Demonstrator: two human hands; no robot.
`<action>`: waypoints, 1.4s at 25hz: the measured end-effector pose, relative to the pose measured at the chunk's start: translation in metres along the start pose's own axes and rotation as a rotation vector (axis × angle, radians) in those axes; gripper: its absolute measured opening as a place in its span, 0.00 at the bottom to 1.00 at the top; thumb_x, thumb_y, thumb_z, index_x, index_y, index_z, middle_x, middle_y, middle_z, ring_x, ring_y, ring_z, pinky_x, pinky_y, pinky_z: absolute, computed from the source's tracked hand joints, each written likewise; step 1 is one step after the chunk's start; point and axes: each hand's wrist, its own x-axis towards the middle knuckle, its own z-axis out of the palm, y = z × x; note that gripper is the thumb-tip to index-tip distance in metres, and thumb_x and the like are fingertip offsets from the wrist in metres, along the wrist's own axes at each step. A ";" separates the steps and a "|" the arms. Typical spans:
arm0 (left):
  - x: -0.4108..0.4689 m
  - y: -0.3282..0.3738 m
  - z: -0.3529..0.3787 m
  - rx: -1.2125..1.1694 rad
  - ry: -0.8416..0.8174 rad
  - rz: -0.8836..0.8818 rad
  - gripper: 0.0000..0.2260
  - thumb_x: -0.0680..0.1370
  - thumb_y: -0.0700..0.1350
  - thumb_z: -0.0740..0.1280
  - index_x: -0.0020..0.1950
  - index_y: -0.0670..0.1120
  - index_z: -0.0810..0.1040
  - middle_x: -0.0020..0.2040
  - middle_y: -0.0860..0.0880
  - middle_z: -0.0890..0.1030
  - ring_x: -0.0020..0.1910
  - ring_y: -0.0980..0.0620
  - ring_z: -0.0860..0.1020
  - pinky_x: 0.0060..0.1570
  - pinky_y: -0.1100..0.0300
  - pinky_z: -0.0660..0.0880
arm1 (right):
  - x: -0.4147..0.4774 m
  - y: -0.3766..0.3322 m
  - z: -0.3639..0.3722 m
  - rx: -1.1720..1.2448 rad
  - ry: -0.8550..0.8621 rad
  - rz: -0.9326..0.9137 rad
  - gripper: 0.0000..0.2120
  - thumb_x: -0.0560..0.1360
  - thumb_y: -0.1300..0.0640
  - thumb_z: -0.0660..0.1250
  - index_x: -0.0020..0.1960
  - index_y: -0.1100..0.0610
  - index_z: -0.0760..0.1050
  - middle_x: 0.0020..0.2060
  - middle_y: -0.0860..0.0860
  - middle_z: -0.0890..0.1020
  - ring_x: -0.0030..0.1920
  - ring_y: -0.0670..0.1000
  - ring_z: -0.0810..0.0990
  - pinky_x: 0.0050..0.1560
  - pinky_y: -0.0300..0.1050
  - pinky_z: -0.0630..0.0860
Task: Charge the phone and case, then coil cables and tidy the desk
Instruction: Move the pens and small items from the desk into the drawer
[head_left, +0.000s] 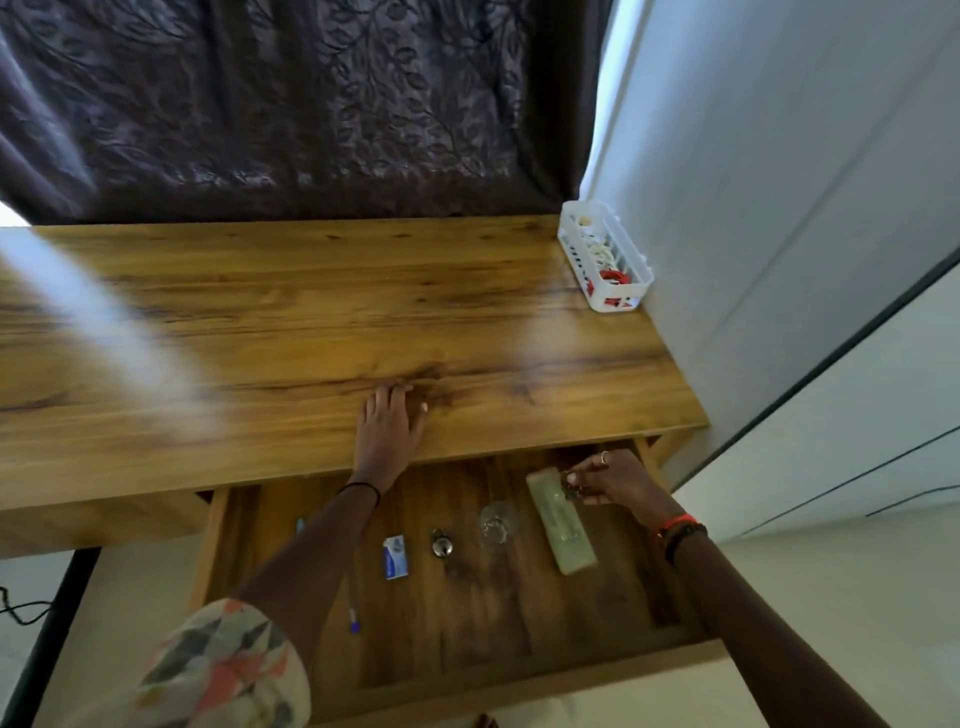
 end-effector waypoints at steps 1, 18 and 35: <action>-0.001 0.000 0.001 0.005 0.002 -0.002 0.18 0.79 0.52 0.60 0.66 0.44 0.70 0.63 0.43 0.72 0.62 0.42 0.71 0.62 0.49 0.66 | 0.004 0.012 -0.005 -0.045 0.057 0.025 0.03 0.73 0.66 0.68 0.42 0.62 0.80 0.41 0.59 0.82 0.39 0.52 0.81 0.44 0.45 0.81; -0.003 -0.003 0.009 0.008 0.073 0.018 0.17 0.79 0.50 0.60 0.65 0.44 0.70 0.62 0.43 0.72 0.63 0.43 0.70 0.65 0.47 0.66 | 0.044 0.050 0.002 -0.486 0.302 0.007 0.08 0.77 0.68 0.57 0.50 0.66 0.75 0.50 0.62 0.79 0.49 0.59 0.79 0.44 0.44 0.74; -0.017 0.017 -0.005 -0.111 -0.002 0.114 0.15 0.78 0.42 0.62 0.65 0.44 0.71 0.64 0.43 0.71 0.63 0.45 0.70 0.62 0.51 0.68 | -0.122 0.020 0.078 -0.852 -0.392 -0.616 0.15 0.79 0.51 0.59 0.60 0.61 0.74 0.59 0.55 0.75 0.56 0.53 0.75 0.44 0.30 0.63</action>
